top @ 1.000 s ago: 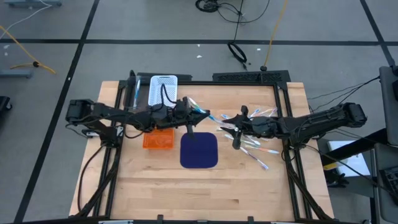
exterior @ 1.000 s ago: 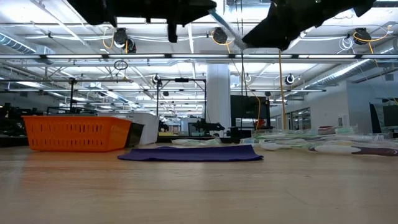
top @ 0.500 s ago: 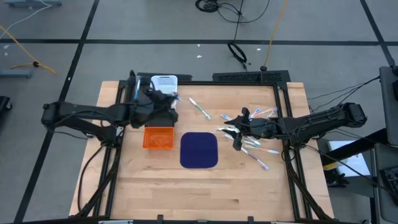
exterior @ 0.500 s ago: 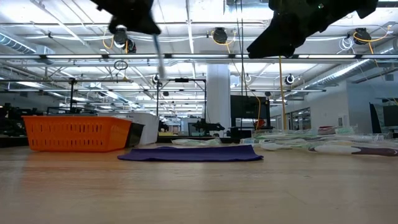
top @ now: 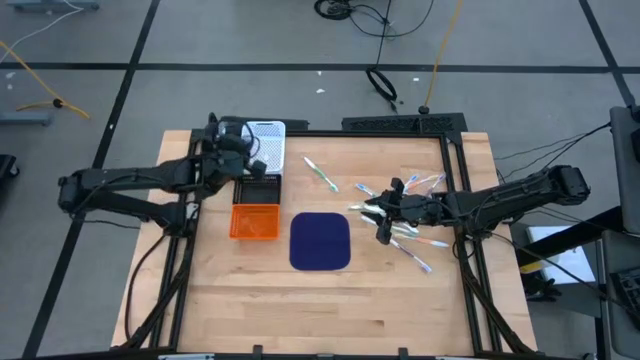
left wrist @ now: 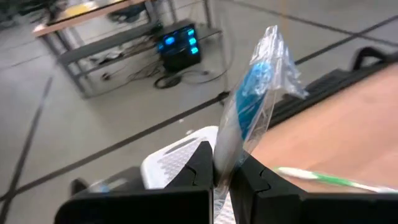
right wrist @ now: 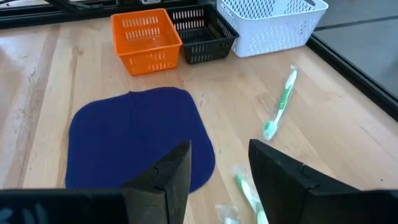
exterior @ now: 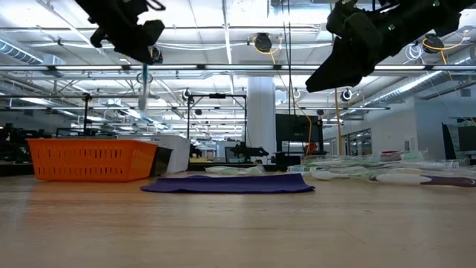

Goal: Pick & Place Toothbrushes
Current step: Put the blue toothbrush into the gray bin

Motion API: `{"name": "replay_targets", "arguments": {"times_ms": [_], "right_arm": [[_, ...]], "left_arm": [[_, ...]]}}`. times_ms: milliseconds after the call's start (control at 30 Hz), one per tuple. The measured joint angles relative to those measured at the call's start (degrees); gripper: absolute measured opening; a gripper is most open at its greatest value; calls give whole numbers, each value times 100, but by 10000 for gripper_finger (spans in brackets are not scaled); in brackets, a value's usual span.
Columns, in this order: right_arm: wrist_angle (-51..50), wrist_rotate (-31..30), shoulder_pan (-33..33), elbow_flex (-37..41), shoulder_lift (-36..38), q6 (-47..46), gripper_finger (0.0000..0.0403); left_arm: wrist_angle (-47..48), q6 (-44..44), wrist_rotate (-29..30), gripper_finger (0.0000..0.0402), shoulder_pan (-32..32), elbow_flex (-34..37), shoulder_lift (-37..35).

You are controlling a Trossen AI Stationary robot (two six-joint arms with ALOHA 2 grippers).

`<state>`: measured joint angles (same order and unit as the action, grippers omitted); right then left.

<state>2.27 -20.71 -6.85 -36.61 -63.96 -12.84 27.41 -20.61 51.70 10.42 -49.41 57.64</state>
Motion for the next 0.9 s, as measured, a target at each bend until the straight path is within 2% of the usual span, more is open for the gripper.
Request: {"name": "replay_targets", "arguments": {"times_ms": [500, 700, 900], "right_arm": [[0, 0, 0, 16, 0, 0, 149], [1, -6, 0, 16, 0, 0, 150], [1, -9, 1, 18, 0, 2, 144]], "left_arm": [[1219, -225, -1211, 10, 1812, -2, -153], [1634, -107, -1490, 10, 2535, 0, -94], [1886, -110, -2306, 10, 3200, 2, -98]]}}
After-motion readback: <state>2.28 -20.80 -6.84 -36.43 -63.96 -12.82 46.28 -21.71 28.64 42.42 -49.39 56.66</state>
